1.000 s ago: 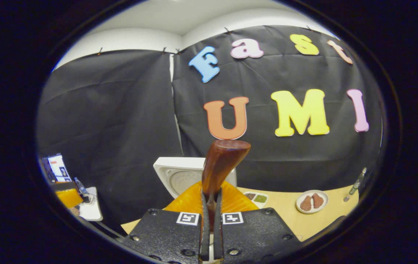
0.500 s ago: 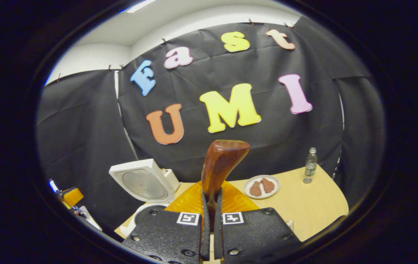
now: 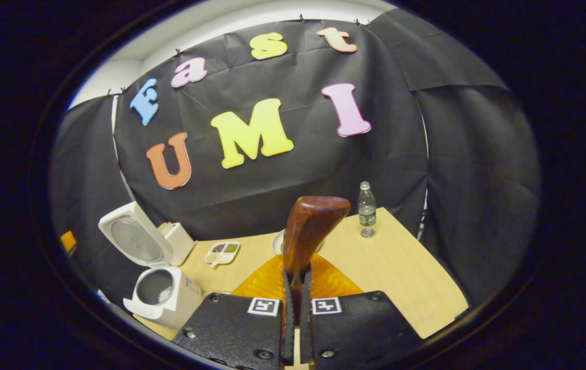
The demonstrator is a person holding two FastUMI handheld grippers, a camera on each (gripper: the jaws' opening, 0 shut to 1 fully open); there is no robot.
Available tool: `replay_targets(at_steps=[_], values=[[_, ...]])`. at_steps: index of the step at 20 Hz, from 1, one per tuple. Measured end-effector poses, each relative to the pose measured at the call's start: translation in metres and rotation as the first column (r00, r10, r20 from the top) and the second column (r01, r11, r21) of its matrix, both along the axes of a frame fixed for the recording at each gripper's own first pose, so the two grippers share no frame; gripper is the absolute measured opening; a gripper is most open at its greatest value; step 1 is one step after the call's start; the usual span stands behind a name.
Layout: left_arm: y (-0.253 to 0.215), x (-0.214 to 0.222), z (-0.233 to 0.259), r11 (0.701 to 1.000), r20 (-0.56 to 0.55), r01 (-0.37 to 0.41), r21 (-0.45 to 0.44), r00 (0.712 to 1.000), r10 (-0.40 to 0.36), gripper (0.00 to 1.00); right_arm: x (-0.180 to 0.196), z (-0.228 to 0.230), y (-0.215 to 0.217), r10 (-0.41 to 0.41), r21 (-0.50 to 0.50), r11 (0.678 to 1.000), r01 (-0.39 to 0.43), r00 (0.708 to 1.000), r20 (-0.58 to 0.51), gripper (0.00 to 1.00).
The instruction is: Close the left gripper, press the button to open the rice cooker; take a wooden spoon from the chopstick holder with the right hand, scoop a spoonful of rice and pour it into the rice cooker, then put the wooden spoon back into the chopstick holder.
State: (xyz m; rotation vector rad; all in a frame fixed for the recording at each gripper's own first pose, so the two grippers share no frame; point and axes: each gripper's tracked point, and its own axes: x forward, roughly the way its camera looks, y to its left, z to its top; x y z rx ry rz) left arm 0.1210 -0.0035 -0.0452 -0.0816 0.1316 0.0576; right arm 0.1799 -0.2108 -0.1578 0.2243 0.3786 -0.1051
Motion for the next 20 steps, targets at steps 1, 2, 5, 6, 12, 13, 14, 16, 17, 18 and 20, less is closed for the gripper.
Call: replay_targets(at_steps=[1, 2, 5, 6, 12, 13, 14, 16, 17, 18, 20], values=[[-0.002, 0.000, 0.000, 1.000, -0.006, 0.000, 0.001, 1.000, 0.000, 0.94, 0.003, -0.011, -0.005, -0.001, 0.001, 1.000, 0.001, 1.000, -0.011, 0.10], [-0.004, 0.001, 0.000, 1.000, -0.013, -0.003, 0.006, 1.000, 0.003, 0.94, 0.006, -0.024, -0.008, -0.004, 0.004, 1.000, 0.004, 1.000, -0.025, 0.10], [-0.008, 0.001, 0.000, 1.000, -0.035, -0.021, 0.017, 0.999, 0.021, 0.94, 0.011, -0.061, -0.011, 0.005, 0.020, 1.000, -0.004, 0.998, -0.065, 0.10], [-0.008, 0.000, 0.002, 0.999, -0.041, -0.027, 0.017, 0.999, 0.028, 0.94, 0.013, -0.073, -0.011, 0.011, 0.019, 1.000, -0.009, 0.997, -0.074, 0.10], [-0.014, 0.000, 0.006, 0.998, -0.073, -0.049, 0.030, 0.996, 0.051, 0.94, 0.024, -0.129, -0.003, 0.042, -0.017, 0.999, -0.045, 0.993, -0.110, 0.10], [-0.013, 0.000, 0.006, 0.998, -0.079, -0.052, 0.033, 0.995, 0.055, 0.94, 0.025, -0.136, -0.003, 0.045, -0.019, 0.999, -0.048, 0.992, -0.115, 0.10], [-0.013, -0.001, 0.005, 0.998, -0.084, -0.055, 0.034, 0.995, 0.057, 0.94, 0.027, -0.142, -0.003, 0.048, -0.023, 0.998, -0.051, 0.992, -0.118, 0.11], [-0.014, -0.001, 0.006, 0.998, -0.092, -0.056, 0.038, 0.994, 0.060, 0.94, 0.029, -0.151, -0.003, 0.050, -0.024, 0.998, -0.053, 0.991, -0.121, 0.12], [-0.014, 0.000, 0.006, 0.998, -0.094, -0.057, 0.041, 0.994, 0.061, 0.94, 0.030, -0.154, -0.002, 0.051, -0.021, 0.998, -0.054, 0.991, -0.123, 0.12], [-0.014, 0.002, 0.006, 0.997, -0.096, -0.058, 0.043, 0.993, 0.062, 0.94, 0.031, -0.157, -0.003, 0.047, -0.024, 0.998, -0.050, 0.991, -0.122, 0.12], [-0.013, 0.005, 0.007, 0.997, -0.098, -0.059, 0.048, 0.993, 0.063, 0.94, 0.032, -0.160, -0.002, 0.040, -0.015, 0.999, -0.042, 0.991, -0.130, 0.16]])
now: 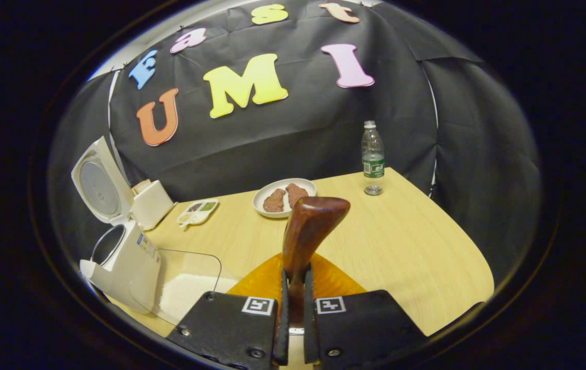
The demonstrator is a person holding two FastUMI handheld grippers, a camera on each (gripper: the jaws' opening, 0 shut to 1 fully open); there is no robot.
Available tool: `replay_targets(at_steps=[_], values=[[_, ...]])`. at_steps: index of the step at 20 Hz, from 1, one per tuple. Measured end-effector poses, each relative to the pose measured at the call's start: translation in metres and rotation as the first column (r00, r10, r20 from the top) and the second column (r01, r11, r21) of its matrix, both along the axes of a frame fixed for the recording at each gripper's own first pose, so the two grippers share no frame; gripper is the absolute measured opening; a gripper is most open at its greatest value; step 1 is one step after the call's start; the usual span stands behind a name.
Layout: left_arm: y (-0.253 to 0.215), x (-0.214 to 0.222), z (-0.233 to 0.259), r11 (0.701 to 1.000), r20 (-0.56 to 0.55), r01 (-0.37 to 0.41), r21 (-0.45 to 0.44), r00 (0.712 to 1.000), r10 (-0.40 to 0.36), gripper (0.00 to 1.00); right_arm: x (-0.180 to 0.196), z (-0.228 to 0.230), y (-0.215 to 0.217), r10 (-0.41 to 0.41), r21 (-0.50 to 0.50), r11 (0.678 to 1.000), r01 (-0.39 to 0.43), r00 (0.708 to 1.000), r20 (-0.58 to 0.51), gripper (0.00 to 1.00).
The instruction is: Close the left gripper, press the button to open the rice cooker; take a wooden spoon from the chopstick holder with the right hand, scoop a spoonful of rice and pour it into the rice cooker, then put the wooden spoon back into the chopstick holder.
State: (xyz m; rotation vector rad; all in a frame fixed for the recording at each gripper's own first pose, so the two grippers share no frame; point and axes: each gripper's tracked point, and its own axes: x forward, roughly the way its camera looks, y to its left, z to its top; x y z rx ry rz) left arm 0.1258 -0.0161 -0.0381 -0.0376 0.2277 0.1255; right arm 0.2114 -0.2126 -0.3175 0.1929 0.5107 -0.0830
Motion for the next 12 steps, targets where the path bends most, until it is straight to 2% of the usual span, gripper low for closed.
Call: replay_targets(at_steps=[3, 6, 7, 12], values=[[0.001, 0.007, 0.006, 1.000, 0.011, 0.009, 0.006, 1.000, -0.009, 0.94, -0.006, 0.009, 0.000, 0.001, -0.003, 1.000, -0.001, 1.000, 0.016, 0.22], [0.004, 0.020, 0.009, 1.000, 0.018, 0.017, 0.008, 1.000, -0.017, 0.94, -0.009, 0.024, -0.006, -0.007, -0.033, 0.999, 0.008, 0.999, 0.036, 0.76], [0.006, 0.023, 0.009, 1.000, 0.022, 0.018, 0.014, 1.000, -0.019, 0.94, -0.013, 0.035, -0.012, -0.022, -0.043, 0.999, 0.024, 0.999, 0.049, 0.82], [0.032, 0.057, 0.029, 0.999, 0.054, -0.004, 0.042, 0.999, 0.002, 0.94, -0.026, 0.101, -0.046, -0.105, -0.073, 0.990, 0.118, 0.982, 0.157, 0.95]])
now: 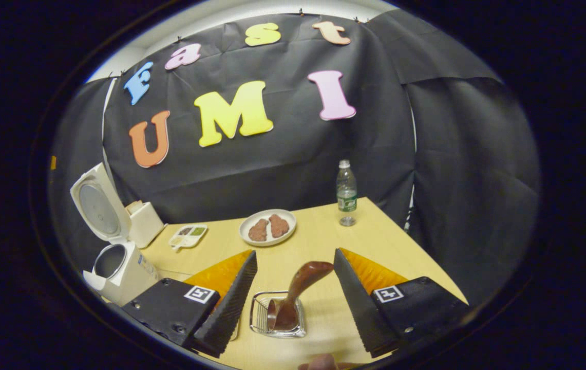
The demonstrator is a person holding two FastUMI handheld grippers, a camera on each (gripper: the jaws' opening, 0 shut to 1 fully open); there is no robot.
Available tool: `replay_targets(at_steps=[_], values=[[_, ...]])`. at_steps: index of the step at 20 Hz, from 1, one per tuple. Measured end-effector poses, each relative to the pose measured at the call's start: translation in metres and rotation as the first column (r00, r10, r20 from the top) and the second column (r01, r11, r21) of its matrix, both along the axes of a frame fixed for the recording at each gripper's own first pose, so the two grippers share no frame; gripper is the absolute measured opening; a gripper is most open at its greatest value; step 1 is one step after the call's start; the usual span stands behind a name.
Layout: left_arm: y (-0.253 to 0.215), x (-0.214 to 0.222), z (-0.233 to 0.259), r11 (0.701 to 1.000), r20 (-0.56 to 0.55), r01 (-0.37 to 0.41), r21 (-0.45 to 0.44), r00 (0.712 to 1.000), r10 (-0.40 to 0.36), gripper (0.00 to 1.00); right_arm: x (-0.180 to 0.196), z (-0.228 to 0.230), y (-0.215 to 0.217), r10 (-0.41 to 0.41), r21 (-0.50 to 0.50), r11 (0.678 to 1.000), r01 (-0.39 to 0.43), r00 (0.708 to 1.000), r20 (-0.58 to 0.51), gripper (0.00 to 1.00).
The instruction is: Close the left gripper, press the button to open the rice cooker; take a wooden spoon from the chopstick holder with the right hand, scoop a spoonful of rice and pour it into the rice cooker, then put the wooden spoon back into the chopstick holder.
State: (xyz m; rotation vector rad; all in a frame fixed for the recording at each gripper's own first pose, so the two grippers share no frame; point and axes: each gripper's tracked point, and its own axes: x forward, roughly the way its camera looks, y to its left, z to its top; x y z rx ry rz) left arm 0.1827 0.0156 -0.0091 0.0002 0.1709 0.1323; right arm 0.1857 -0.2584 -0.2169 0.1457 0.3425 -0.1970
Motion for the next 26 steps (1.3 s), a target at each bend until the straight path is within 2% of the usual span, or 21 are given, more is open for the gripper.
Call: replay_targets(at_steps=[4, 9, 12, 16, 18, 22, 26], values=[[0.022, 0.039, 0.031, 1.000, 0.056, -0.023, 0.020, 0.998, 0.021, 0.94, -0.014, 0.057, -0.014, -0.045, -0.049, 0.998, 0.049, 0.996, 0.082, 0.99], [0.039, 0.093, 0.027, 1.000, 0.022, -0.016, -0.010, 1.000, 0.016, 0.94, -0.046, 0.107, -0.012, -0.074, -0.077, 0.993, 0.087, 0.985, 0.153, 0.98], [0.054, 0.127, 0.001, 1.000, -0.052, -0.027, 0.002, 0.998, 0.027, 0.94, -0.070, 0.114, -0.010, -0.091, -0.107, 0.988, 0.108, 0.984, 0.154, 1.00], [0.069, 0.160, -0.027, 0.997, -0.137, -0.049, -0.052, 0.990, 0.041, 0.94, -0.100, 0.108, -0.021, -0.139, -0.124, 0.980, 0.155, 0.982, 0.125, 0.98], [0.070, 0.171, -0.040, 0.995, -0.182, -0.055, -0.086, 0.983, 0.039, 0.94, -0.110, 0.105, -0.026, -0.171, -0.111, 0.976, 0.185, 0.977, 0.128, 1.00], [0.070, 0.175, -0.069, 0.992, -0.293, -0.076, -0.097, 0.955, 0.044, 0.94, -0.119, 0.091, -0.031, -0.224, -0.051, 0.972, 0.230, 0.970, 0.099, 0.99], [0.072, 0.166, -0.075, 0.995, -0.329, -0.095, -0.044, 0.941, 0.075, 0.97, -0.108, 0.090, -0.021, -0.184, -0.048, 0.981, 0.189, 0.979, 0.091, 0.99]])
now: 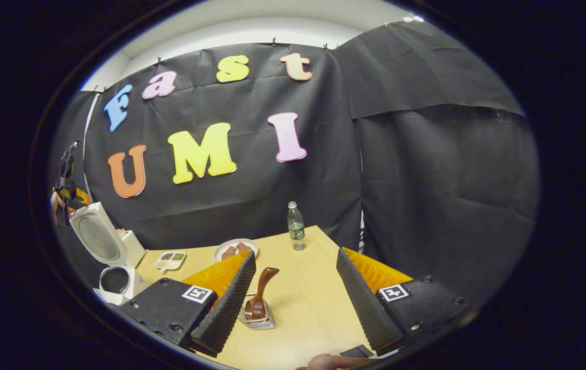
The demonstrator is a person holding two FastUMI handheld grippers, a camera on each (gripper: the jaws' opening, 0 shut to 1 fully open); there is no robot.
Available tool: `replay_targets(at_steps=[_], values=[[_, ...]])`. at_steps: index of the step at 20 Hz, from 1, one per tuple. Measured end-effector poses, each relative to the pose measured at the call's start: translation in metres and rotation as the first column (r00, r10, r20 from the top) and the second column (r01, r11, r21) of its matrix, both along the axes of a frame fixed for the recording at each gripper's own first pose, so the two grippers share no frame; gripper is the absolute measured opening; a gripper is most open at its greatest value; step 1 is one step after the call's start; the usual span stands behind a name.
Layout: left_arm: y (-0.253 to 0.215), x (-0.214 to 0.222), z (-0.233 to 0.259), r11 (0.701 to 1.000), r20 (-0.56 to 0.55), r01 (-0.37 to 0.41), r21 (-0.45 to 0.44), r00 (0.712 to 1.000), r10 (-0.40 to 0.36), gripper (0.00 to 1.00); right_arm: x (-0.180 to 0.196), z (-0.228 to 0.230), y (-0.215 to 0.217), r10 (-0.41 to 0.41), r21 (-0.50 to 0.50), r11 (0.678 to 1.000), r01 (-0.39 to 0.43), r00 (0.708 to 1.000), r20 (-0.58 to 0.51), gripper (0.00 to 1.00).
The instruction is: Close the left gripper, press the button to open the rice cooker; take a wooden spoon from the chopstick holder with the right hand, scoop a spoonful of rice and pour it into the rice cooker, then put the wooden spoon back into the chopstick holder.
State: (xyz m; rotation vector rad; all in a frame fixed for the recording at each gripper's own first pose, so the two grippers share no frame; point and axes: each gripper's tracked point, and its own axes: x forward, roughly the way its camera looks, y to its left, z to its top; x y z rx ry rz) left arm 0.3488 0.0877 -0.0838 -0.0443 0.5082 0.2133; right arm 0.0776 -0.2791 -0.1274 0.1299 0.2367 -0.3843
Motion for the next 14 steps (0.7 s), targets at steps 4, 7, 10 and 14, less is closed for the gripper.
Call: replay_targets(at_steps=[4, 7, 10, 14], values=[[-0.014, -0.027, -0.011, 1.000, -0.066, 0.020, 0.002, 0.998, -0.019, 0.97, 0.024, 0.000, 0.025, 0.104, 0.016, 0.994, -0.104, 0.994, 0.015, 0.99], [-0.025, -0.064, -0.034, 1.000, -0.139, 0.015, -0.008, 0.990, -0.016, 0.97, 0.044, -0.013, 0.049, 0.192, 0.089, 0.977, -0.192, 0.981, 0.011, 0.99], [-0.044, -0.112, -0.065, 0.999, -0.216, 0.009, -0.048, 0.976, -0.020, 0.96, 0.059, -0.021, 0.064, 0.281, 0.111, 0.953, -0.281, 0.960, 0.016, 1.00], [-0.056, -0.170, -0.117, 0.998, -0.337, -0.023, -0.066, 0.942, 0.000, 0.97, 0.073, -0.041, 0.082, 0.388, 0.136, 0.913, -0.384, 0.922, -0.005, 0.99]])
